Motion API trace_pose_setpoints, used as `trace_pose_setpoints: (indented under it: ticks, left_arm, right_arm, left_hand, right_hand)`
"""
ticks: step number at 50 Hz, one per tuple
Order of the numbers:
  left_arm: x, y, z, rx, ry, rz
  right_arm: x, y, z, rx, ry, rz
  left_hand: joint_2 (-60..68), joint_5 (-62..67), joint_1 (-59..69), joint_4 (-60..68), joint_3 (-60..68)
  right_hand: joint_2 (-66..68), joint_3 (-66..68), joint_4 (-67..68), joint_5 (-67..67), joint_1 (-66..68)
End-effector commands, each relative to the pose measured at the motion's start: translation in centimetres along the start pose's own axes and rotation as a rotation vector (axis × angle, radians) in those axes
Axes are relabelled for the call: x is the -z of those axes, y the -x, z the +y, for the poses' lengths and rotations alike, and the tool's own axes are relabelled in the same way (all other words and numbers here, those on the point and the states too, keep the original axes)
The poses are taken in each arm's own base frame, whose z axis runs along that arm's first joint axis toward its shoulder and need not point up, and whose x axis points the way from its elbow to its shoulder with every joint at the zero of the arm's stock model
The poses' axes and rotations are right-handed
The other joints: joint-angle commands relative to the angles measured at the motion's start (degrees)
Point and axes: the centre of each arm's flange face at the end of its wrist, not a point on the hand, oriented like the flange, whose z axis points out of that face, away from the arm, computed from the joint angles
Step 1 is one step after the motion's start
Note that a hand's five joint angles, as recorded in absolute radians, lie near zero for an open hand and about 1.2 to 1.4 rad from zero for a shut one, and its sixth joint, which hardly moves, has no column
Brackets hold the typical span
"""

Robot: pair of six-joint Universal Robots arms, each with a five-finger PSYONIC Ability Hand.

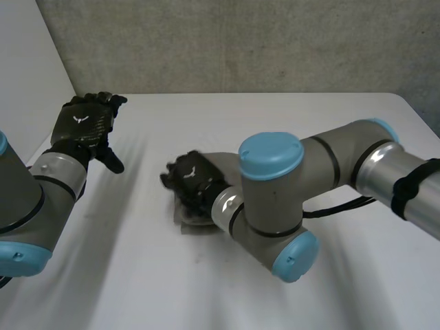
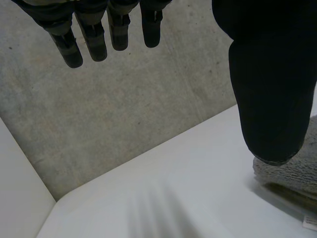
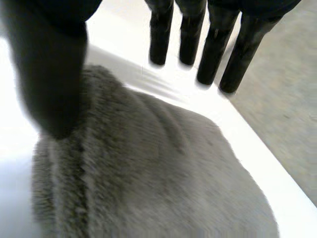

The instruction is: Fold the towel.

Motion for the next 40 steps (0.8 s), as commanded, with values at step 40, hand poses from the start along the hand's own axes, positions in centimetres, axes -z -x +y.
trace_pose_setpoints:
  ticks: [40]
  left_arm:
    - [-1.0, -8.9, 4.6, 0.126, 0.254, 0.233]
  right_arm:
    - [2.1, -10.3, 2.5, -0.331, 0.068, 0.267]
  left_hand:
    - [1.76, 0.14, 1.42, 1.73, 1.72]
  right_hand:
    - [-11.87, -12.36, -12.83, -10.51, -12.05]
